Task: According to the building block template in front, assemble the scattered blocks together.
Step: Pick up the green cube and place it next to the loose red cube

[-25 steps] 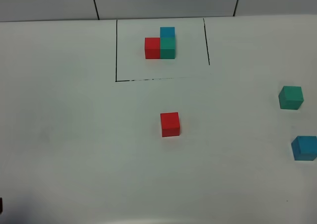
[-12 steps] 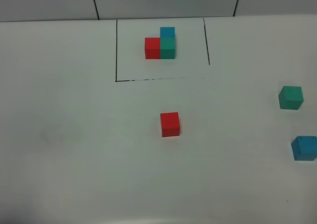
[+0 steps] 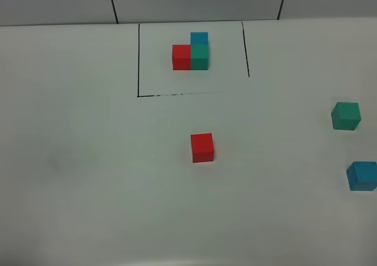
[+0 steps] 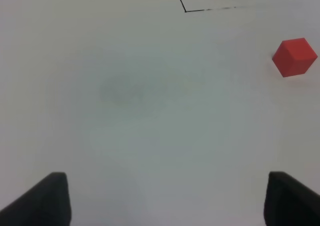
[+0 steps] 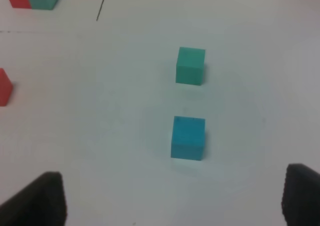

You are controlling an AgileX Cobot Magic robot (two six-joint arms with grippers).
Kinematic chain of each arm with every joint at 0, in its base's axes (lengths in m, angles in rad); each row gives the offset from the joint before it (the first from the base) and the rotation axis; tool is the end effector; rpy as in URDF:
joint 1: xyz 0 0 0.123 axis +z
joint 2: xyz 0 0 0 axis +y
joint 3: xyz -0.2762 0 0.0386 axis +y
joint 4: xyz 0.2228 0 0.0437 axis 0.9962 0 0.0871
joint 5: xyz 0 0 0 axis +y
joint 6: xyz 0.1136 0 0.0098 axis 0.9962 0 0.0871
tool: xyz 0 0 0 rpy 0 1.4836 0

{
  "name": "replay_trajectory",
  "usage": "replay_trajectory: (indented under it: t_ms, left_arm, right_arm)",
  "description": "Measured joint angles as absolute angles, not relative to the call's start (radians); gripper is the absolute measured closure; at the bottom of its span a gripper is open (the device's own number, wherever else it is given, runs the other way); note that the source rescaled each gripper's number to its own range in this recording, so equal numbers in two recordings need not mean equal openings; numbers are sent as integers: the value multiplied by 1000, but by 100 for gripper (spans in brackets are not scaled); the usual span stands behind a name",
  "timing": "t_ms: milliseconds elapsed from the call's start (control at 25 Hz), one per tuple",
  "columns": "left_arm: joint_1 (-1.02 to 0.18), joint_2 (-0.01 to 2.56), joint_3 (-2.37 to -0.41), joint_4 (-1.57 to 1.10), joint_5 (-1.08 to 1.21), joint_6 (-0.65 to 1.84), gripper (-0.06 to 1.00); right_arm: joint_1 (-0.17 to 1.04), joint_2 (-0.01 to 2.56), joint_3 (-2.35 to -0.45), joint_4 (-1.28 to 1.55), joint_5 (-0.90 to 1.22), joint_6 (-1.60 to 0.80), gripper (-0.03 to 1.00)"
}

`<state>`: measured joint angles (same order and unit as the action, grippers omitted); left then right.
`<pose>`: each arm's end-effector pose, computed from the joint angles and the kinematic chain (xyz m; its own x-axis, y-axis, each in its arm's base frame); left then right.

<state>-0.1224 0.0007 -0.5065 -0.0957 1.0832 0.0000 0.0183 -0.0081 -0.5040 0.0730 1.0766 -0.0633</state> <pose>-0.0033 -0.0093 0.2546 -0.4739 0.0132 -0.8805 0.1745 0.9815 -0.0792 -0.0028 0.0073 0.2544 -0.4560 -0.0369 -0.8892 -0.0884 0.9961 0.0040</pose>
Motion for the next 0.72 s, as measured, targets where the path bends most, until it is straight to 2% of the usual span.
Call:
replay_trajectory:
  t_ms: [520, 720]
  left_arm:
    - [-121, -4, -507, -95, 1082, 0, 19]
    - [-45, -4, -507, -94, 1082, 0, 19]
  right_arm:
    - [18, -8, -504, 73, 1077, -60, 9]
    - [18, -8, -504, 73, 1077, -60, 9]
